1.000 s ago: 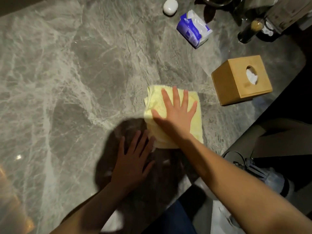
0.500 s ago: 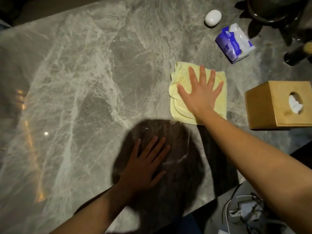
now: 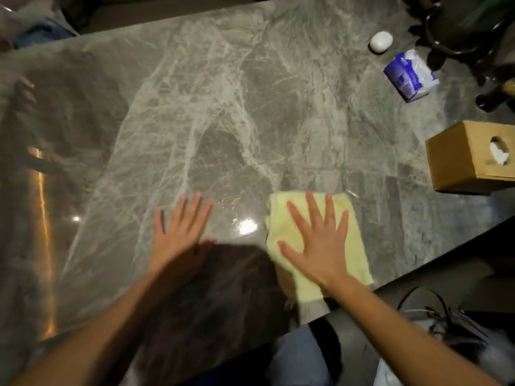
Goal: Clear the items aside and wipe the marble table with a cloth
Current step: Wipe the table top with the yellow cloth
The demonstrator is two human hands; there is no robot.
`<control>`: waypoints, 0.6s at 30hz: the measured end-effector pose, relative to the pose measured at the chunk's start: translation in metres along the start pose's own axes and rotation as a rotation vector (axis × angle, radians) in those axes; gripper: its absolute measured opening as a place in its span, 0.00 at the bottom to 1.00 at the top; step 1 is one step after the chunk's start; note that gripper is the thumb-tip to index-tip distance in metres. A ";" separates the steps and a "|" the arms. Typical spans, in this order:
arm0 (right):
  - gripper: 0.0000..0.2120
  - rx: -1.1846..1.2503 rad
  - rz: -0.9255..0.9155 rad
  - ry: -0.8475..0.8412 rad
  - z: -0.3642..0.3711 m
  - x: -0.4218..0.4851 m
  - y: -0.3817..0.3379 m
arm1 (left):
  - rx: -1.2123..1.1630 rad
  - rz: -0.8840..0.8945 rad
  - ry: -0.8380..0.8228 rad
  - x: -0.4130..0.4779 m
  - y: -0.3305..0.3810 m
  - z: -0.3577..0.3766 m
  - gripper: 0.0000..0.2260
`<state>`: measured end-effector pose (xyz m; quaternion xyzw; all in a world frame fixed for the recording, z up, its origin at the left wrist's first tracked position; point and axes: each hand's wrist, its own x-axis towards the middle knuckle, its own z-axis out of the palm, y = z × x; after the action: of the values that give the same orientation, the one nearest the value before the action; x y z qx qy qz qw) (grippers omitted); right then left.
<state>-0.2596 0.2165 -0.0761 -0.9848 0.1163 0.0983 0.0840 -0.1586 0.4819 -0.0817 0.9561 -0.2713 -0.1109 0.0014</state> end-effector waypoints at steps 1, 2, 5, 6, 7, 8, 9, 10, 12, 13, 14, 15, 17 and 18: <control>0.38 -0.022 -0.054 -0.009 0.007 -0.016 -0.020 | -0.007 -0.046 -0.002 -0.002 -0.021 0.001 0.31; 0.39 -0.038 -0.109 -0.018 0.013 -0.029 -0.039 | -0.020 -0.084 0.006 -0.002 -0.039 -0.001 0.31; 0.41 -0.035 -0.202 -0.043 0.022 -0.042 -0.085 | -0.067 -0.182 0.028 0.005 -0.071 -0.004 0.30; 0.41 -0.033 -0.204 -0.049 0.022 -0.038 -0.094 | -0.073 -0.203 0.034 0.009 -0.075 -0.005 0.30; 0.40 -0.038 -0.201 -0.052 0.021 -0.031 -0.101 | -0.068 -0.214 0.040 0.012 -0.078 -0.004 0.30; 0.40 -0.048 -0.197 -0.052 0.019 -0.021 -0.107 | -0.047 -0.214 0.041 0.015 -0.079 -0.002 0.29; 0.40 -0.060 -0.193 -0.055 0.018 -0.010 -0.112 | -0.019 -0.209 0.045 0.016 -0.080 0.000 0.29; 0.39 -0.069 -0.181 -0.057 0.016 0.004 -0.117 | 0.009 -0.202 0.061 0.016 -0.079 0.002 0.28; 0.38 -0.068 -0.136 -0.044 0.011 0.041 -0.129 | 0.028 -0.200 0.087 0.016 -0.079 0.004 0.27; 0.38 -0.052 -0.112 -0.026 0.008 0.061 -0.136 | 0.013 -0.199 0.096 0.016 -0.079 0.004 0.27; 0.37 -0.025 -0.093 -0.007 0.005 0.083 -0.141 | -0.012 -0.199 0.107 0.016 -0.079 0.003 0.27; 0.37 0.001 -0.078 0.011 0.002 0.106 -0.146 | -0.035 -0.199 0.120 0.017 -0.078 0.003 0.27; 0.37 0.037 -0.056 0.034 -0.005 0.153 -0.154 | -0.066 -0.203 0.115 0.017 -0.076 0.001 0.27; 0.37 0.045 -0.046 0.042 -0.009 0.176 -0.157 | -0.071 -0.208 0.105 0.017 -0.075 0.000 0.28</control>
<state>-0.0512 0.3282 -0.0828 -0.9869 0.0976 0.0730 0.1059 -0.1057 0.5375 -0.0898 0.9829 -0.1659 -0.0698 0.0379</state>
